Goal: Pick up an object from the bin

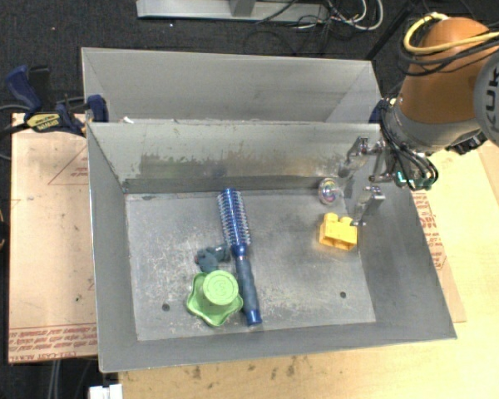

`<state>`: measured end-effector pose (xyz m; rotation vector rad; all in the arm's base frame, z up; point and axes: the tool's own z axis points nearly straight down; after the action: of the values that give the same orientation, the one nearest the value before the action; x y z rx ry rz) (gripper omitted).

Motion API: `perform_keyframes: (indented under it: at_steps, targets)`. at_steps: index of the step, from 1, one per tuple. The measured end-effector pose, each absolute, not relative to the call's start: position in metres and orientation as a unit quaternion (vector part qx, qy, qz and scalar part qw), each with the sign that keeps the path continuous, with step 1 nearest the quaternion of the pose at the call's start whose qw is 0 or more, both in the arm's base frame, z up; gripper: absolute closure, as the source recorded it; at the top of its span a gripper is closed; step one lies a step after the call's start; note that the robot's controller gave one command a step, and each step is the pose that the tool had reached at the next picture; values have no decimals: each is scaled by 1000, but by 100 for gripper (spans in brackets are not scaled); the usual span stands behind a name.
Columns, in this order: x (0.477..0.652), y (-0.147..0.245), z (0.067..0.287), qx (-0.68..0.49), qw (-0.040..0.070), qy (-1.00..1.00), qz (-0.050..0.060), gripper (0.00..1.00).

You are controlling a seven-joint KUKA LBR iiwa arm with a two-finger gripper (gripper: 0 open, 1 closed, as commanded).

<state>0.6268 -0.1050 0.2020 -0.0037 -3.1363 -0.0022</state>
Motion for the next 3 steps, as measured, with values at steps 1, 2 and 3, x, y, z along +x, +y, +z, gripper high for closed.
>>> perform_keyframes:
  at_steps: [1, 2, 3]
  targets:
    - [588, -139, 72, -19, -4, -1000, 0, 0]
    - [578, -127, 101, -69, -2, -998, -1, 0]
    - [584, -128, 100, -132, -2, -991, -1, 0]
